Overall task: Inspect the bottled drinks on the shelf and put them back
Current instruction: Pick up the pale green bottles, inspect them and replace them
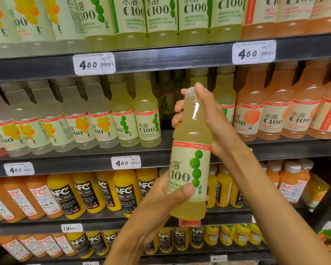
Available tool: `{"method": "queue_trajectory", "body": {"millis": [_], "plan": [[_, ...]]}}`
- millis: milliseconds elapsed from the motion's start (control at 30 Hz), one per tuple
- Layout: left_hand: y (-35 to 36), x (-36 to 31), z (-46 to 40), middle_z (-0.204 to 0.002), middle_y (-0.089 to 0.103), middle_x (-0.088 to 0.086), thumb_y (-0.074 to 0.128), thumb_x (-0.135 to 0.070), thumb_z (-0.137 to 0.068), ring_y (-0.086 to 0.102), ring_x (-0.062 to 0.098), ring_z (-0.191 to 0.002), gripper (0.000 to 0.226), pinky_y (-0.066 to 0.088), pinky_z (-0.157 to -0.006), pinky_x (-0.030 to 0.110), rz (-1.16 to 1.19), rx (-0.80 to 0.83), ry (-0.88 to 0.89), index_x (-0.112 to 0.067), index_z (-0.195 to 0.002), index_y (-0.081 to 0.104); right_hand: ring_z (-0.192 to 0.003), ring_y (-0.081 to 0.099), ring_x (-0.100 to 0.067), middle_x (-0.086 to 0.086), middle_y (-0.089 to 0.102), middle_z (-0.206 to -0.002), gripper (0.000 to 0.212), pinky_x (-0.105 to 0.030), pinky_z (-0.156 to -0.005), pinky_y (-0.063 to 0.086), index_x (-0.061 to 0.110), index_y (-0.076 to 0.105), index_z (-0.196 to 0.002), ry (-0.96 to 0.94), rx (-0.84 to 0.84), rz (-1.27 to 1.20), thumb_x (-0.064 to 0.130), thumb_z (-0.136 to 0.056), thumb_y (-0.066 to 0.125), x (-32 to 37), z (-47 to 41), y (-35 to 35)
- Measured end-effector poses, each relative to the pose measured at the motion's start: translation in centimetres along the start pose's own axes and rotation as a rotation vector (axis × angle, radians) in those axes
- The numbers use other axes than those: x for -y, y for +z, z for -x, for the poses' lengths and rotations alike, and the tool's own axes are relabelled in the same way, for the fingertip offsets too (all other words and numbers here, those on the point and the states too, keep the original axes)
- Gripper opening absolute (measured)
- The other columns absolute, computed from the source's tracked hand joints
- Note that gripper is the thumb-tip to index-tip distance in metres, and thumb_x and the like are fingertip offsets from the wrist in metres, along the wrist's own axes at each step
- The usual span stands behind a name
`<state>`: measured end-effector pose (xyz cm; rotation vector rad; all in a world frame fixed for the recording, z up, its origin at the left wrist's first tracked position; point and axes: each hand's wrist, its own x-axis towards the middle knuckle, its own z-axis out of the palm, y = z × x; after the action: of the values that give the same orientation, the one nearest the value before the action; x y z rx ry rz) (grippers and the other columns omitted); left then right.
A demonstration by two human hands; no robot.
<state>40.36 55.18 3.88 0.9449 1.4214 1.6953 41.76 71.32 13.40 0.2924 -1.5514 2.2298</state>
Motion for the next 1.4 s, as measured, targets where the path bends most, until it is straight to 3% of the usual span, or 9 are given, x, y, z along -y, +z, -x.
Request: {"method": "queue_trajectory", "body": {"millis": [100, 267, 433, 667, 867, 1000, 1133, 1267, 1400], "plan": [[-0.4, 0.2, -0.5, -0.108, 0.073, -0.003, 0.079, -0.048, -0.059, 0.069, 0.015, -0.1, 0.048, 0.055, -0.077, 0.022, -0.122, -0.097, 0.092, -0.043, -0.105, 0.064, -0.084, 0.071, -0.025, -0.01, 0.073, -0.095, 0.045, -0.035, -0.072, 0.057, 0.021, 0.051, -0.115, -0.003, -0.032, 0.251, 0.056, -0.09, 0.043, 0.4, 0.8, 0.1], [-0.7, 0.3, -1.8, -0.103, 0.07, -0.01, 0.082, -0.036, -0.06, 0.068, 0.008, -0.094, 0.058, 0.054, -0.069, 0.018, -0.343, -0.218, 0.282, -0.043, -0.11, 0.054, -0.082, 0.067, -0.024, -0.006, 0.067, -0.079, 0.037, -0.034, -0.072, 0.054, 0.011, 0.056, -0.103, -0.124, 0.056, 0.21, 0.042, -0.083, 0.056, 0.7, 2.4, 1.1], [-1.4, 0.7, -2.8, -0.108, 0.061, -0.033, 0.085, -0.041, -0.054, 0.059, -0.009, -0.101, 0.073, 0.046, -0.074, 0.004, -0.494, -0.308, 0.333, -0.037, -0.118, 0.048, -0.082, 0.064, -0.021, -0.002, 0.064, -0.083, 0.031, -0.032, -0.08, 0.047, 0.012, 0.052, -0.105, -0.289, 0.425, 0.514, 0.026, -0.078, 0.057, 1.4, 3.8, 1.5], [-2.0, 1.4, -3.4, -0.111, 0.064, -0.019, 0.087, -0.011, -0.059, 0.06, 0.001, -0.105, 0.075, 0.047, -0.079, 0.008, -0.522, -0.263, 0.369, -0.014, -0.125, 0.051, -0.085, 0.062, -0.024, -0.008, 0.06, -0.088, 0.026, -0.032, -0.081, 0.047, 0.008, 0.053, -0.1, -0.291, 0.622, 0.572, 0.013, -0.075, 0.062, 1.5, 4.5, 0.7], [-1.4, 0.7, -1.5, -0.106, 0.063, -0.033, 0.087, -0.037, -0.055, 0.06, -0.01, -0.099, 0.066, 0.047, -0.071, 0.003, -0.493, -0.165, 0.303, -0.061, -0.105, 0.051, -0.082, 0.066, -0.027, -0.005, 0.065, -0.087, 0.045, -0.036, -0.074, 0.051, 0.01, 0.053, -0.105, -0.253, 0.488, 0.34, 0.042, -0.079, 0.072, 1.5, 3.1, 0.8], [-0.6, 0.5, -1.5, -0.107, 0.069, -0.017, 0.083, -0.034, -0.058, 0.066, 0.004, -0.1, 0.056, 0.053, -0.075, 0.014, -0.383, -0.026, 0.248, -0.055, -0.103, 0.057, -0.079, 0.068, -0.025, -0.009, 0.066, -0.088, 0.055, -0.035, -0.072, 0.055, 0.011, 0.05, -0.11, -0.157, 0.334, 0.179, 0.046, -0.074, 0.073, 1.6, 1.8, 0.5], [-0.5, 0.7, -1.5, -0.12, 0.067, -0.006, 0.082, -0.039, -0.063, 0.064, 0.015, -0.11, 0.07, 0.053, -0.083, 0.023, -0.232, 0.029, 0.196, -0.038, -0.124, 0.049, -0.062, 0.061, -0.017, -0.004, 0.061, -0.073, 0.021, -0.029, -0.057, 0.052, 0.013, 0.053, -0.1, -0.093, 0.145, 0.095, 0.031, -0.09, 0.059, 1.3, 1.6, 0.0], [-0.7, 0.5, -1.5, -0.123, 0.066, -0.006, 0.077, -0.061, -0.063, 0.062, 0.016, -0.113, 0.078, 0.052, -0.087, 0.024, -0.116, -0.063, 0.194, -0.032, -0.129, 0.045, -0.064, 0.061, -0.017, -0.004, 0.062, -0.073, 0.022, -0.031, -0.059, 0.051, 0.014, 0.053, -0.101, -0.096, -0.12, 0.146, 0.034, -0.092, 0.059, 1.3, 1.3, -0.2], [0.0, 0.9, -1.4, -0.113, 0.07, -0.002, 0.075, -0.049, -0.066, 0.067, 0.016, -0.104, 0.061, 0.054, -0.08, 0.025, -0.135, -0.14, 0.187, -0.03, -0.12, 0.054, -0.071, 0.067, -0.017, -0.002, 0.067, -0.076, 0.031, -0.03, -0.061, 0.053, 0.016, 0.056, -0.109, -0.054, -0.215, 0.186, 0.042, -0.092, 0.059, 1.0, 1.3, -0.3]]}}
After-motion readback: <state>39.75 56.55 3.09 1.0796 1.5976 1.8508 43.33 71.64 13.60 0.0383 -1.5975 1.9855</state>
